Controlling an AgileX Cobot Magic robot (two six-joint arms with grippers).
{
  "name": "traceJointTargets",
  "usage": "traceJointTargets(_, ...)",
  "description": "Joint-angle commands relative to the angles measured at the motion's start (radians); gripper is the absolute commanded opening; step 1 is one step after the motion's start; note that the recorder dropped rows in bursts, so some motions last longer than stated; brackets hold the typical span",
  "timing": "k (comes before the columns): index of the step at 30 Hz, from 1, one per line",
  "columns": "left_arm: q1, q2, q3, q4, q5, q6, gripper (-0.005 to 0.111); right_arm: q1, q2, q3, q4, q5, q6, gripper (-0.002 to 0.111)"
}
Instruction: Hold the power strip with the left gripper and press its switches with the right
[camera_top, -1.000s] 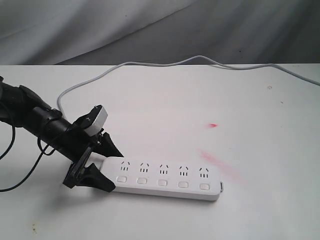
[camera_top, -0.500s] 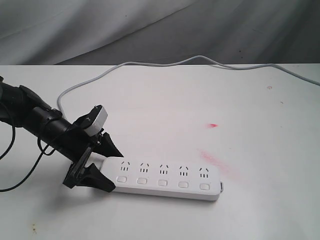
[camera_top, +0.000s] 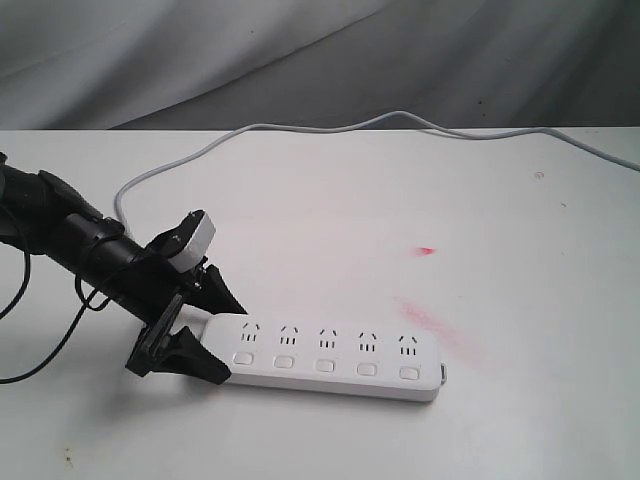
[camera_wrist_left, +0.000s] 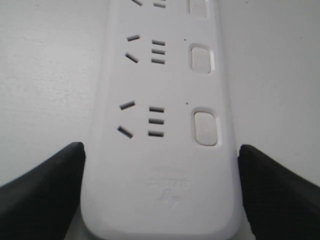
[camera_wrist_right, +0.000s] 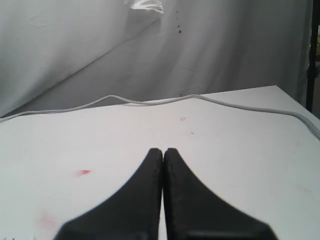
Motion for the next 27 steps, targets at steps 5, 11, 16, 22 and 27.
traceJointTargets(5, 0.000, 0.051, 0.021, 0.169, -0.189, -0.028, 0.058, -0.003, -0.011, 0.004, -0.042, 0.139, -0.007, 0.000)
traceJointTargets(11, 0.000, 0.051, 0.021, 0.169, -0.189, -0.030, 0.058, -0.003, -0.011, 0.004, -0.044, 0.138, -0.007, 0.000)
traceJointTargets(16, 0.000, 0.051, 0.021, 0.169, -0.189, -0.030, 0.058, -0.001, -0.011, 0.004, -0.040, 0.136, -0.007, 0.000)
traceJointTargets(22, 0.000, 0.051, 0.021, 0.169, -0.189, -0.028, 0.058, -0.001, -0.011, 0.004, -0.040, 0.136, -0.007, 0.000)
traceJointTargets(27, 0.000, 0.051, 0.021, 0.169, -0.189, -0.028, 0.058, -0.001, -0.011, 0.004, -0.040, 0.136, -0.007, 0.000)
